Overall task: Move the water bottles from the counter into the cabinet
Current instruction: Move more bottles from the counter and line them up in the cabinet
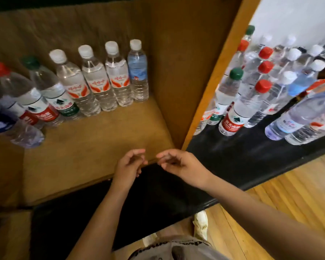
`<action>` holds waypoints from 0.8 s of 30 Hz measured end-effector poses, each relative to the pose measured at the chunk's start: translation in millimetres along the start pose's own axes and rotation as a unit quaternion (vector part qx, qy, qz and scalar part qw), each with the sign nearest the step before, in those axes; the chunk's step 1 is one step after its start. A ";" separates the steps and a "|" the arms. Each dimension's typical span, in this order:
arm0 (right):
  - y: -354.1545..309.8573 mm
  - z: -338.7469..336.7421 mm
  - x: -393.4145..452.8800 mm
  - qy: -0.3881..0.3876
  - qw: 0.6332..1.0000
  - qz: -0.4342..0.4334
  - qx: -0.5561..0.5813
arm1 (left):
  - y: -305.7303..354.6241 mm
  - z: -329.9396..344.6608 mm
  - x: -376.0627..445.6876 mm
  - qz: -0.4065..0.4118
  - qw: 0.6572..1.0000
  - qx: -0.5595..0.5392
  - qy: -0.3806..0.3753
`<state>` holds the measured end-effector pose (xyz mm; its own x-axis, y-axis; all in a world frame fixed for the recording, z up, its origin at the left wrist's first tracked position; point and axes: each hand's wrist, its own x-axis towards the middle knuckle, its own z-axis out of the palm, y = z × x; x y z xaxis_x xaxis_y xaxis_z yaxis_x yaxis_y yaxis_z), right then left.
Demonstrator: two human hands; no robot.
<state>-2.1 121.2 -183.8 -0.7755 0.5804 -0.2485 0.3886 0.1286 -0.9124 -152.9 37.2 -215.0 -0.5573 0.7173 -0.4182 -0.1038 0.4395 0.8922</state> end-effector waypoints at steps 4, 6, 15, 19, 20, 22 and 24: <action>22.3 -42.2 -53.7 0.018 0.999 -0.019 -0.037 | -8.5 54.0 -16.7 0.025 0.996 0.074 -0.046; 38.0 -66.3 -76.6 0.036 0.999 -0.009 -0.039 | -13.5 82.5 -23.7 0.028 0.992 0.106 -0.068; 117.5 -175.9 -139.8 0.216 0.974 0.072 -0.001 | 4.3 209.7 -24.5 0.040 0.979 0.153 -0.130; 134.4 -215.6 -126.2 0.286 0.955 0.074 0.033 | 35.1 253.6 -0.3 0.099 0.987 0.106 -0.065; 135.2 -223.4 -118.9 0.295 0.952 0.065 0.041 | 44.0 262.2 5.6 0.117 0.988 0.094 -0.043; 132.8 -236.3 -100.3 0.303 0.950 0.041 0.066 | 60.2 275.8 17.4 0.146 0.986 0.075 -0.005; 125.6 -245.7 -79.3 0.300 0.950 0.015 0.088 | 74.1 285.5 27.0 0.174 0.983 0.060 0.022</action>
<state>230.4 288.9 -198.8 -0.3228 0.9419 -0.0927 0.2762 0.0001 -0.9611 59.6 243.4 -208.7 -0.5778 0.8121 -0.0816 0.1955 0.2348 0.9522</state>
